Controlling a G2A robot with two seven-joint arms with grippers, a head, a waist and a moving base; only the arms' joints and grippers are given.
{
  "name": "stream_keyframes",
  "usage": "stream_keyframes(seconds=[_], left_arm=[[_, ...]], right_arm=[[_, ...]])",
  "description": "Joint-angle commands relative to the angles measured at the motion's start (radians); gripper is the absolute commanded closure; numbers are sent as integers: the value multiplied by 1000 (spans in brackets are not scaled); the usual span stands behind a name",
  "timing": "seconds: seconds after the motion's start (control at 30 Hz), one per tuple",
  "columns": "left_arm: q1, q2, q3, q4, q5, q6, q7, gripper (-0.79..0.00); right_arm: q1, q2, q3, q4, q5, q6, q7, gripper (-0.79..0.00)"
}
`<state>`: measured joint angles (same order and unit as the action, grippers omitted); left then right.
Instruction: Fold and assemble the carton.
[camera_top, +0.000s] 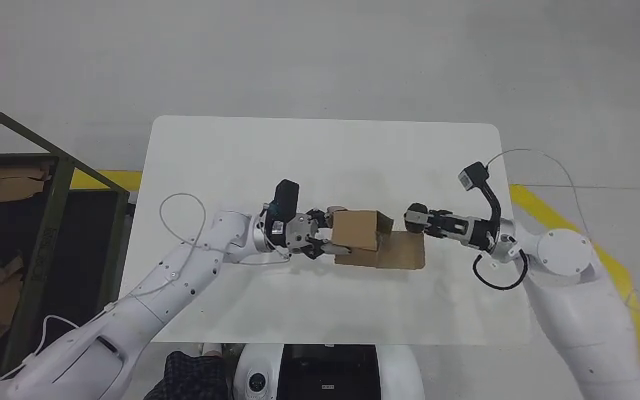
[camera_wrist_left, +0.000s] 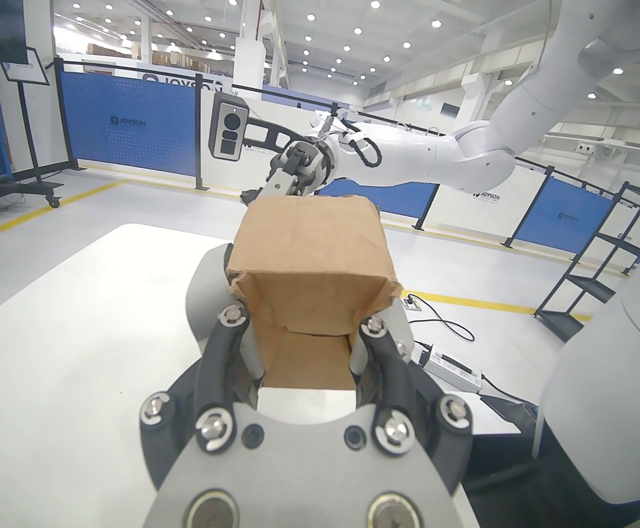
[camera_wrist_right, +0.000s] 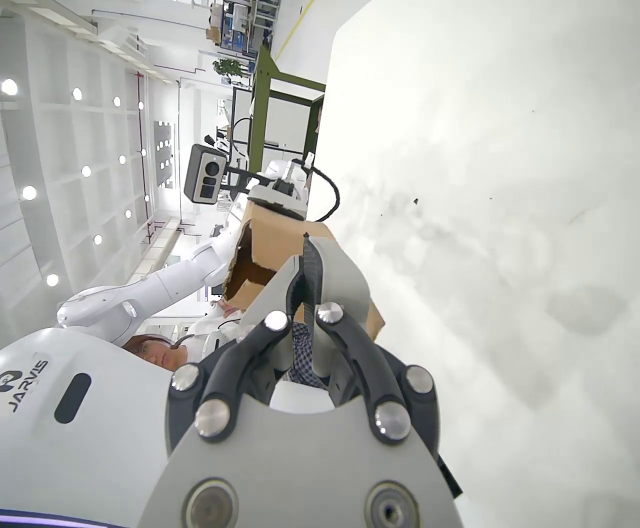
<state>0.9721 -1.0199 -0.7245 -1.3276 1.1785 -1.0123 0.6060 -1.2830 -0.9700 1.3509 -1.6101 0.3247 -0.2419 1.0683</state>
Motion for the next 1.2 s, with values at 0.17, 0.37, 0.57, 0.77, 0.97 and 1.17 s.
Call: stream_keyframes(seconds=[0.17,0.37,0.57,0.77,0.97,1.17], left_arm=[[-1,1,2,-2,3,0,2,-354],[-8,0,7,0,2,0,3,-354],[-14,-3,18,3,4,0,11,-357],[-24,-6,23,18,11,0,21,-354],[-23,-4,5,31,28,0,39,-354],[-6,3,-26,22,46,0,57,-351]], right_arm=[[36,-11,-71,-5,36,-16,36,0],[40,-15,-105,-21,36,-13,50,0],[56,-26,-163,-34,46,-12,44,0],[59,-17,-116,-20,28,-2,38,0],[-50,16,85,-17,21,16,-1,0],[-180,34,187,-2,32,65,16,0]])
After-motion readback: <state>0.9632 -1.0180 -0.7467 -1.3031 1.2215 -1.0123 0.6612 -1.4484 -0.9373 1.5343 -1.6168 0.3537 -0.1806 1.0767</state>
